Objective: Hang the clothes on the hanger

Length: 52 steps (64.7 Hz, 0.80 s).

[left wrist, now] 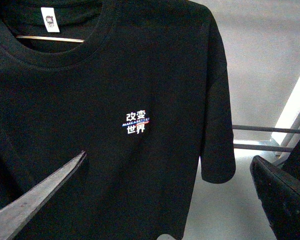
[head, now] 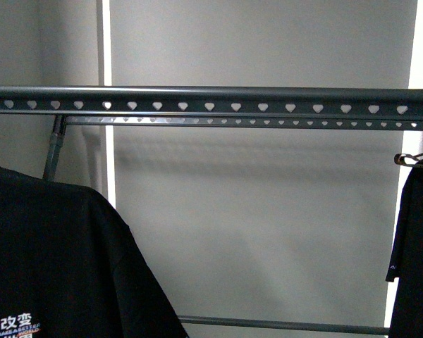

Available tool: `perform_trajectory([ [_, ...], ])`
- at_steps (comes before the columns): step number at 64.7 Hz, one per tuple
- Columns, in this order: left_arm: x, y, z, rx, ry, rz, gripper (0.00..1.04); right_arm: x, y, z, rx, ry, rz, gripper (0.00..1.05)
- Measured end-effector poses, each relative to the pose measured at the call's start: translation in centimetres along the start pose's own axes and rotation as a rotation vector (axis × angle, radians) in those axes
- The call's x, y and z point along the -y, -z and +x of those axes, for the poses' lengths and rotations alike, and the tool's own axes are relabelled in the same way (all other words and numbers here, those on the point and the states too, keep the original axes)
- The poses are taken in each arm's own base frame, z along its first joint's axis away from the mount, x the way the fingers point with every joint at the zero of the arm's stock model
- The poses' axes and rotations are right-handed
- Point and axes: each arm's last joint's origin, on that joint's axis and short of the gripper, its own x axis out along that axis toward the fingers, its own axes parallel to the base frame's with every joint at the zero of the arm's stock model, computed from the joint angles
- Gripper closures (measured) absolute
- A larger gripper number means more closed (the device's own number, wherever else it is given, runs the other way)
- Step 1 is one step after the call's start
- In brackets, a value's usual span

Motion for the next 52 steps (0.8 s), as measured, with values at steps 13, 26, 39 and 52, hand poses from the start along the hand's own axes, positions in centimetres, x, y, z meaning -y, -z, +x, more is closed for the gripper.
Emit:
perform_trajectory([
  [13, 0.0, 0.0, 0.0, 0.0, 0.0, 0.0, 0.07, 0.0, 0.0, 0.0, 0.0, 0.0, 0.0, 0.07],
  [26, 0.0, -0.1, 0.1, 0.003, 0.061, 0.003, 0.07, 0.0, 0.0, 0.0, 0.0, 0.0, 0.0, 0.07],
  [39, 0.8, -2.9, 2.6, -0.004, 0.23, -0.152, 0.07, 0.0, 0.0, 0.0, 0.0, -0.002, 0.0, 0.07],
  [52, 1.2, -8.6, 11.5, -0.085, -0.021, -0.533, 0.07, 0.0, 0.0, 0.0, 0.0, -0.001, 0.0, 0.07],
])
